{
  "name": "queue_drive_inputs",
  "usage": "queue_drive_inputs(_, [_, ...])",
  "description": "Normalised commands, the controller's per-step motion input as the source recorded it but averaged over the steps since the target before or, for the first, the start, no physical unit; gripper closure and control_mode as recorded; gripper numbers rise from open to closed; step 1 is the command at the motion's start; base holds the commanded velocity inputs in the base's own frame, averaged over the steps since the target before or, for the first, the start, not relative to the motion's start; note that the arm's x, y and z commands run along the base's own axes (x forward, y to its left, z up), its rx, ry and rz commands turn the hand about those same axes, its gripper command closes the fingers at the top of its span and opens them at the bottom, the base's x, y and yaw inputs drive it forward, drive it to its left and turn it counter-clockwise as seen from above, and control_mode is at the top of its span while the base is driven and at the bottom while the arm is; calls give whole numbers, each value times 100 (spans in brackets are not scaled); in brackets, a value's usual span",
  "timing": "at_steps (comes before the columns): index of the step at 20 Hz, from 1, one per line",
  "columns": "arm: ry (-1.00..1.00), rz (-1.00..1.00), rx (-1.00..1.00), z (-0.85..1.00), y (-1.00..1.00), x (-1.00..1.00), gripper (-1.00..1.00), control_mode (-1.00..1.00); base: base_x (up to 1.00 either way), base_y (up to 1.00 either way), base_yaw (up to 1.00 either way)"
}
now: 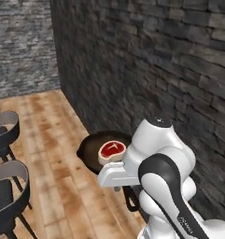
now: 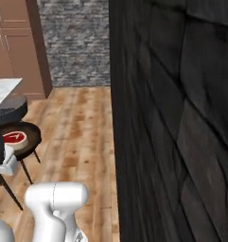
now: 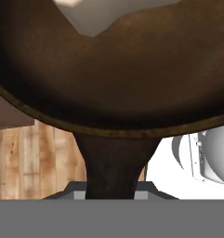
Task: Pick up the pan with the steak in it and place it on the dining table. Then place the steak on the plate.
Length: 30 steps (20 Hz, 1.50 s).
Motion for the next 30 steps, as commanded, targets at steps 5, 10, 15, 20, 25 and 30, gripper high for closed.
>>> queue_drive_inputs(5, [0,0,0,0,0,0,100,100,100,0,1])
queue_drive_inputs(10, [0,0,0,0,0,0,100,100,100,0,0])
queue_drive_inputs(15, [0,0,0,0,0,0,100,100,100,0,0])
queue_drive_inputs(20, [0,0,0,0,0,0,100,100,100,0,0])
queue_drive_inputs(25, [0,0,0,0,0,0,100,100,100,0,0])
queue_drive_inputs(30, [0,0,0,0,0,0,100,100,100,-8,1])
